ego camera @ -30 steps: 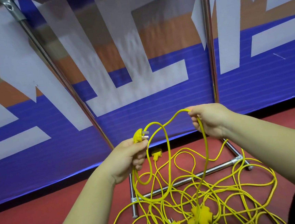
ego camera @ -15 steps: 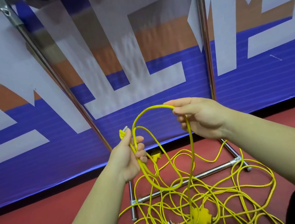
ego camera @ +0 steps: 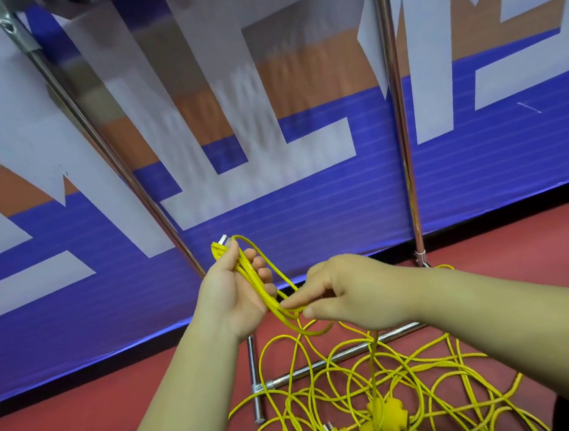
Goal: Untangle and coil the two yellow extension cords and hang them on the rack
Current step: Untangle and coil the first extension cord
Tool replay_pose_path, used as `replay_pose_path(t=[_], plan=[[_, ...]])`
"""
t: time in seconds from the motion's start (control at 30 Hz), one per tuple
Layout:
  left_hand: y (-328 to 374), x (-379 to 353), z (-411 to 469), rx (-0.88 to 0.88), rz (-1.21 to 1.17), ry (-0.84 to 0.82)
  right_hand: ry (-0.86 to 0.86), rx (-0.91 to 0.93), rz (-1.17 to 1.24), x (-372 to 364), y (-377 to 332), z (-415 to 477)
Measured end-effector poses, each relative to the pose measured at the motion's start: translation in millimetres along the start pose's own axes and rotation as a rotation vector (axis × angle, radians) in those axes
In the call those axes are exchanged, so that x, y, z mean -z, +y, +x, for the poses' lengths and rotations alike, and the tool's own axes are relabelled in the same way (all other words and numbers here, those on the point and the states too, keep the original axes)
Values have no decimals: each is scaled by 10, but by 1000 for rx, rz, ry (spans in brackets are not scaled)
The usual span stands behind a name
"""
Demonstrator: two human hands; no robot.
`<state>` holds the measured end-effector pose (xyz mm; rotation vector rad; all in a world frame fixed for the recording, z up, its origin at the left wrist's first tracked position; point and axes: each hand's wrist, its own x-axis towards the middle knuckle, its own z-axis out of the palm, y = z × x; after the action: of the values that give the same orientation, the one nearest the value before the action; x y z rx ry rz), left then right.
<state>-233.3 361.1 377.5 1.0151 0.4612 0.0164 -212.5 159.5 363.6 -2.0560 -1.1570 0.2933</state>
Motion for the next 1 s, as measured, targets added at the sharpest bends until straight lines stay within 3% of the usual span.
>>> replay_pose_path(t=[0.1,0.2,0.33,0.5,0.7,1.0], plan=[[41,3,-7,-7,-57,-23,22,28,17,-124,38,-5],[170,51,-24,-6,-183,-110,53,-23,201,-212,115,-1],[407,247,-44,-47,-240,-252,-19,-112,290,-201,256,-66],[503,440,-88,10,-90,-364,-49,-200,394,-161,344,-61],[413,322,-166,6,150,-283,-88,-254,328,-202,356,-65],[299,311,-127,-16,236,-204,179,-286,238,-204,239,40]])
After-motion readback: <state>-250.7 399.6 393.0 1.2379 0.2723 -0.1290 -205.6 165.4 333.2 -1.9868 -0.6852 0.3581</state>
